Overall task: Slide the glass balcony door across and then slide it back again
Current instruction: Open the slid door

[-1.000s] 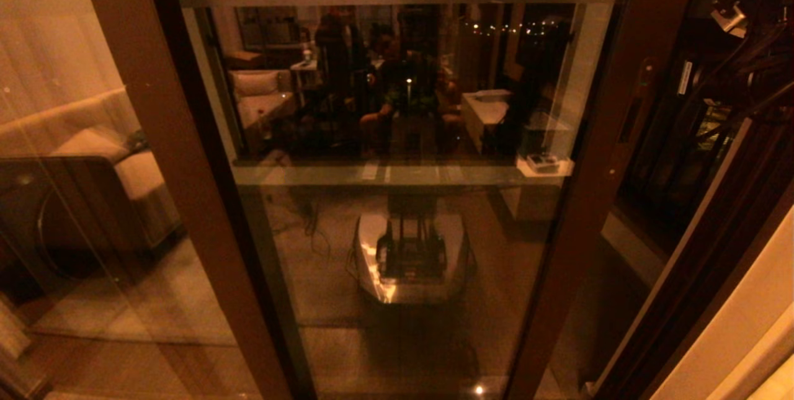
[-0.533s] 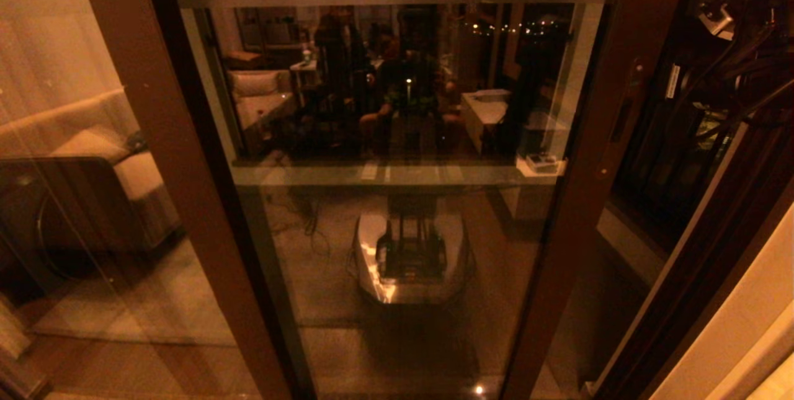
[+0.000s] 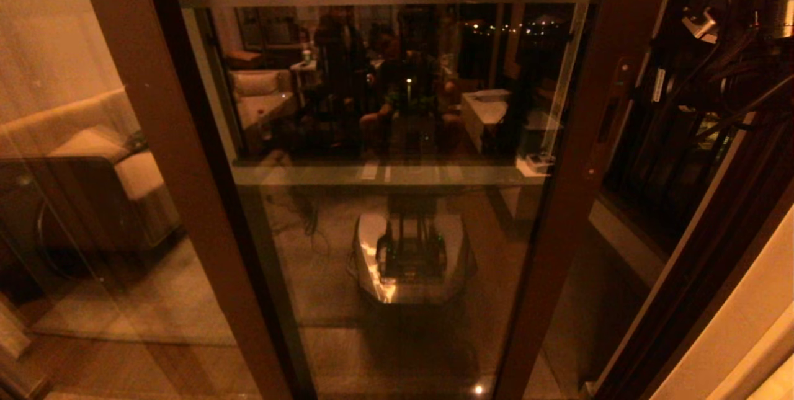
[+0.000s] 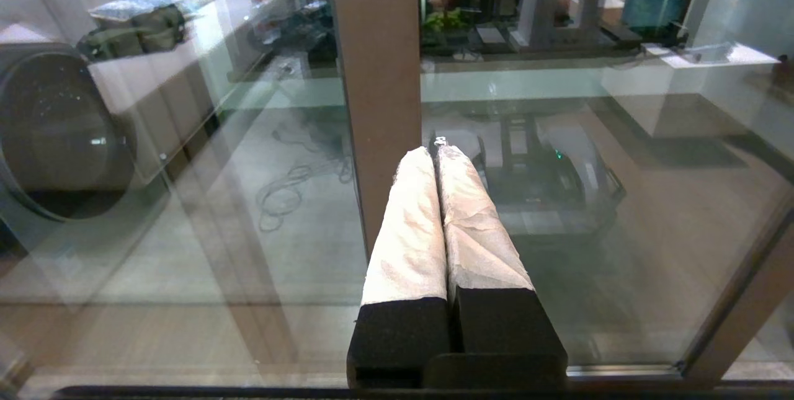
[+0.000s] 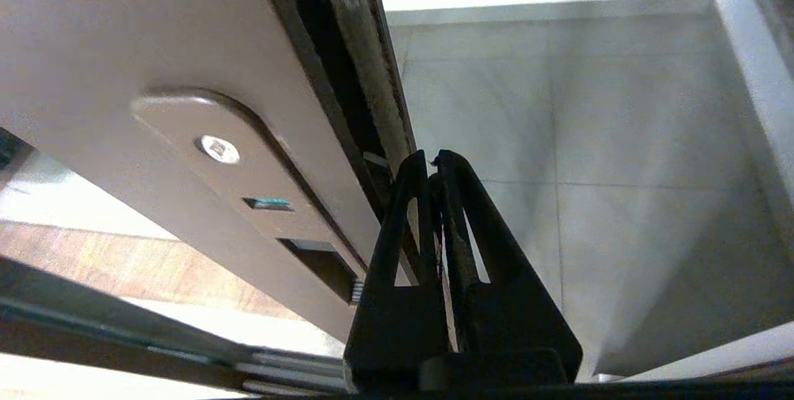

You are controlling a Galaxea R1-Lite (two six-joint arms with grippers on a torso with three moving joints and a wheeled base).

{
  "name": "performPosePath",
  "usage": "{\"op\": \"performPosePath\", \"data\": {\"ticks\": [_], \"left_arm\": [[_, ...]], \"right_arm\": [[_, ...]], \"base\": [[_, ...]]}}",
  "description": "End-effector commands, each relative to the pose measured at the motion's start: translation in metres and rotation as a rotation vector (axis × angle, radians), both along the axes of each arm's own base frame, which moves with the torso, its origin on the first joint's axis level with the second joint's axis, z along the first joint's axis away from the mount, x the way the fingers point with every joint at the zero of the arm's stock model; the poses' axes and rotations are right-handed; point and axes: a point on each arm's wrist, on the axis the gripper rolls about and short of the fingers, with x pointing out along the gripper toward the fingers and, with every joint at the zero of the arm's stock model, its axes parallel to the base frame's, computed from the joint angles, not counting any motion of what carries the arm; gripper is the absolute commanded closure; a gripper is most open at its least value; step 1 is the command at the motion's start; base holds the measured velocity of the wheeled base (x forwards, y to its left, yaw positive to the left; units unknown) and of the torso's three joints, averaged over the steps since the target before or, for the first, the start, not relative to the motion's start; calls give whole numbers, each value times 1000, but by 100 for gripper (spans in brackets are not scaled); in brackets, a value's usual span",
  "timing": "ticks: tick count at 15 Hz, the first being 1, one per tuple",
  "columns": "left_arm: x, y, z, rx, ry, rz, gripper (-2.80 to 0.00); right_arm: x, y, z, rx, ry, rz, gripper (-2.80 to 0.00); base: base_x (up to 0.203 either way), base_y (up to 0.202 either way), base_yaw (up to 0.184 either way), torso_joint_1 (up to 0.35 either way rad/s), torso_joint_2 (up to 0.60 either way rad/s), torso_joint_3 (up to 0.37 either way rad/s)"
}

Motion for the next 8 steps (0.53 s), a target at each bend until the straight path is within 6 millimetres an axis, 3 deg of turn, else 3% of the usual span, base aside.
{"op": "performPosePath", "data": {"ticks": [1,8], "left_arm": [[3,0,-10,0,36,1,0],[3,0,-10,0,36,1,0]], "right_arm": [[1,3,-1,0,5,7,0],[7,23,-7,-17,17,2,0]], "base": [[0,0,0,0,0,0],[0,0,0,0,0,0]]}}
